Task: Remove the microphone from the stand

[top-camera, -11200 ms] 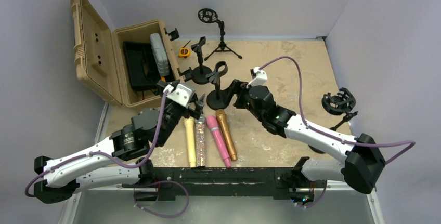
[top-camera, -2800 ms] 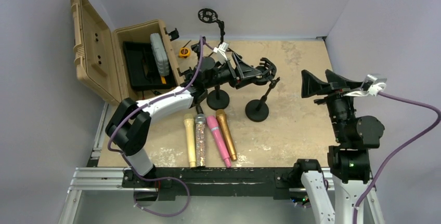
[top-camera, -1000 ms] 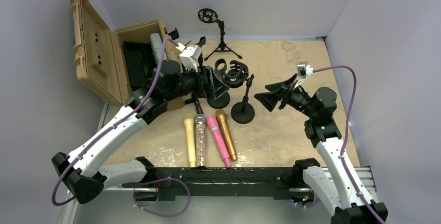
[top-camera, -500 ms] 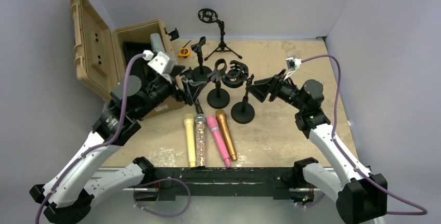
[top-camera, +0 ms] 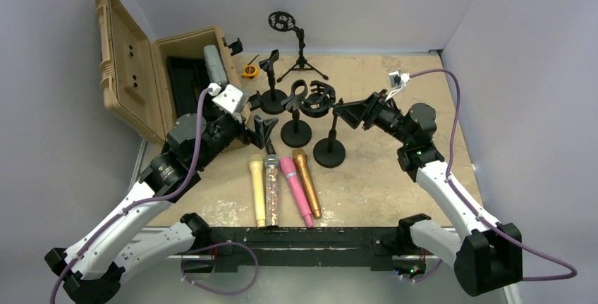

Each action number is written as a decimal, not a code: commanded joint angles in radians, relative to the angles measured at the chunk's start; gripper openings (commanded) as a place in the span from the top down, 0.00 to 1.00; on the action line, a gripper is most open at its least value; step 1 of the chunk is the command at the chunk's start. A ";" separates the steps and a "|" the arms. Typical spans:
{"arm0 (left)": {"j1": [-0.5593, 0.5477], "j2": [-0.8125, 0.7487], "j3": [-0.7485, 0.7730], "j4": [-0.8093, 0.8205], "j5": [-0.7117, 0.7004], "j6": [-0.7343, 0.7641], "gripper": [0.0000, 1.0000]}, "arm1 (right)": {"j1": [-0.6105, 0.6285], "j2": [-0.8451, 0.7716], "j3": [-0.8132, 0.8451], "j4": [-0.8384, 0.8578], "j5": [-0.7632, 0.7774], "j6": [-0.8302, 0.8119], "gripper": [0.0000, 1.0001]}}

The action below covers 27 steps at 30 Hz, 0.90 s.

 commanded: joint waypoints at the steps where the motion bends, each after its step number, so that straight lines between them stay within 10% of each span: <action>1: -0.029 -0.025 0.000 0.076 -0.051 0.053 0.04 | 0.001 0.001 0.017 0.041 0.035 0.029 0.37; 27: -0.066 -0.026 -0.014 0.084 -0.074 0.097 0.04 | 0.001 0.028 0.013 0.052 0.074 0.013 0.40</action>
